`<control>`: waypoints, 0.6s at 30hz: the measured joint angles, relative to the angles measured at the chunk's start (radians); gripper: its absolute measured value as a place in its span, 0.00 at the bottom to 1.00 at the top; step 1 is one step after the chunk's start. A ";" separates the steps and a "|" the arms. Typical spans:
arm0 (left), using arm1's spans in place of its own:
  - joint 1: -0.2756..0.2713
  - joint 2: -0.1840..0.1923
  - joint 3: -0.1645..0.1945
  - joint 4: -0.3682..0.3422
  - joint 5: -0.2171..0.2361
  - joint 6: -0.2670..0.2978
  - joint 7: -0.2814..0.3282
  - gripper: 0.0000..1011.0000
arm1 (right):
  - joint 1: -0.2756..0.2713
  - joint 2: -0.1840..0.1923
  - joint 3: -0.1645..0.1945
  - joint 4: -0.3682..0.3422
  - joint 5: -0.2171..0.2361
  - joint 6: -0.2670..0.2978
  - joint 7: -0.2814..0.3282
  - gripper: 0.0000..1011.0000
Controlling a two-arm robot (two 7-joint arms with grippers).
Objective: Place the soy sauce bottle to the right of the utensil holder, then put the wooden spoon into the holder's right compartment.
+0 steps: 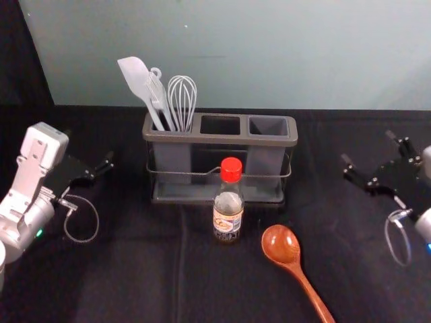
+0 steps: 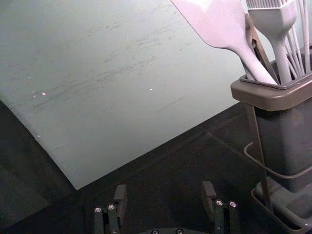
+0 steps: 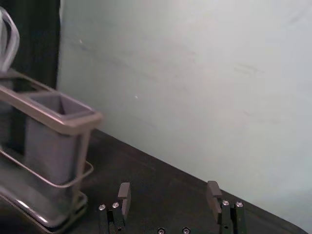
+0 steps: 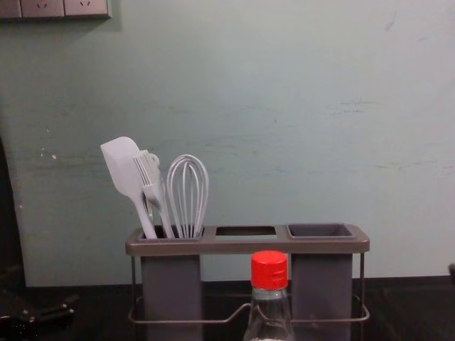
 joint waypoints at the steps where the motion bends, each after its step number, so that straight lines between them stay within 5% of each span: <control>1: 0.000 0.000 0.000 0.000 0.000 0.000 0.000 0.99 | -0.014 0.008 0.010 -0.012 0.013 -0.006 0.008 0.99; 5: 0.000 0.000 0.000 0.000 0.000 0.000 0.000 0.99 | -0.078 0.041 0.059 -0.067 0.100 -0.034 0.062 0.99; 11: 0.000 0.000 0.000 0.000 0.000 0.000 0.000 0.99 | -0.182 0.104 0.128 -0.142 0.307 -0.079 0.253 0.99; 13: 0.000 0.000 0.000 0.000 0.000 0.000 0.000 0.99 | -0.201 0.120 0.135 -0.156 0.371 -0.083 0.335 0.99; 18: 0.000 0.000 0.000 0.000 0.000 0.000 0.000 0.99 | -0.205 0.139 0.122 -0.177 0.429 -0.059 0.447 0.99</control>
